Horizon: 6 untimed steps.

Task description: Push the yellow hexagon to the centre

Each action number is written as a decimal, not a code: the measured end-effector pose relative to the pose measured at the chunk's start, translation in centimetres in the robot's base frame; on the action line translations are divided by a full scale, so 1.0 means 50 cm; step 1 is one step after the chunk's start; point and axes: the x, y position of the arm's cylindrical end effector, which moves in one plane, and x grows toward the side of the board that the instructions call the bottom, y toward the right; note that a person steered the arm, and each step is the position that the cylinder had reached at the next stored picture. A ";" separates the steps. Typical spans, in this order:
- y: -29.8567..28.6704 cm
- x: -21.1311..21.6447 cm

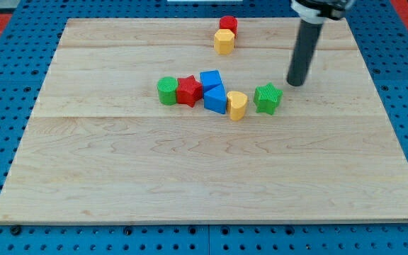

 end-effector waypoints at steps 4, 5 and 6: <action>0.011 -0.145; 0.013 -0.347; -0.003 -0.389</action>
